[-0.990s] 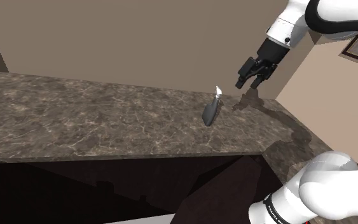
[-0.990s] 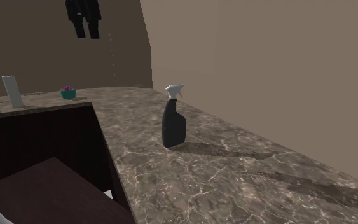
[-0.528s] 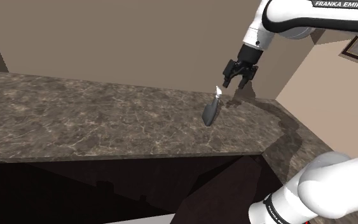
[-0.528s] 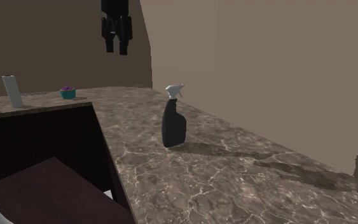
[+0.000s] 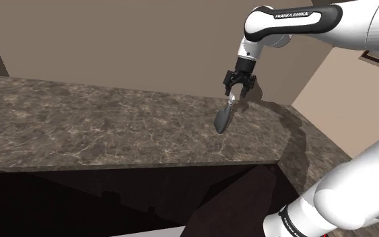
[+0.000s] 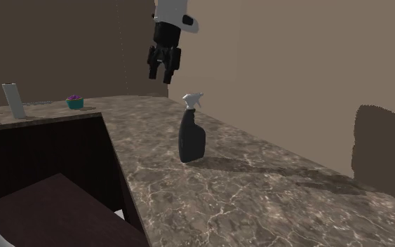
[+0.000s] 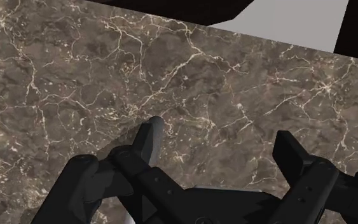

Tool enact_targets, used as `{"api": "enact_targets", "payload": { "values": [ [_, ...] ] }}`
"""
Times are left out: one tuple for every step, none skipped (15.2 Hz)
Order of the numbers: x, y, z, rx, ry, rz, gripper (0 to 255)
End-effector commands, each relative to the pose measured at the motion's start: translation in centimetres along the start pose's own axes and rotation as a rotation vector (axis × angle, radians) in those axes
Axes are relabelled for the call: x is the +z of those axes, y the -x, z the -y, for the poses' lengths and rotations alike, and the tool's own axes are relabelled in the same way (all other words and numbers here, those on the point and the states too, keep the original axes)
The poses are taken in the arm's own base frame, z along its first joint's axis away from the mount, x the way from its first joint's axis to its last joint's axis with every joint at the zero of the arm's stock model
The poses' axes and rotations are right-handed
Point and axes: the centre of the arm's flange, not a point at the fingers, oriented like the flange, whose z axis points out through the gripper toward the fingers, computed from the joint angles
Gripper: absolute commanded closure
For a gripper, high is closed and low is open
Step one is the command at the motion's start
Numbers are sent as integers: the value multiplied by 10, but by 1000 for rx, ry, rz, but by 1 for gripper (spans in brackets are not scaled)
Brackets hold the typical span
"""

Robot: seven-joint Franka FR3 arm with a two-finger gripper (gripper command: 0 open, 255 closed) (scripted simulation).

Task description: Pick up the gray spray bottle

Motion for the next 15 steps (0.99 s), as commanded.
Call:
{"api": "enact_targets", "payload": {
  "values": [
    [13,-28,-9,24,2,45,0],
    [20,-42,-14,35,3,67,0],
    [28,-55,-19,47,4,89,0],
    [35,-68,-24,58,5,111,0],
    [43,-81,-30,70,6,133,0],
    [51,-93,-35,82,6,155,0],
    [60,-106,-41,93,7,177,0],
    [69,-118,-47,105,8,199,0],
    [78,-130,-53,116,9,221,0],
    [87,-141,-59,128,10,243,0],
    [96,-153,-65,139,11,265,0],
    [106,-164,-72,151,11,287,0],
    [109,-167,-74,155,12,294,0],
    [115,-169,-75,155,12,294,0],
    [120,-170,-75,155,12,294,0]
  ]
}}
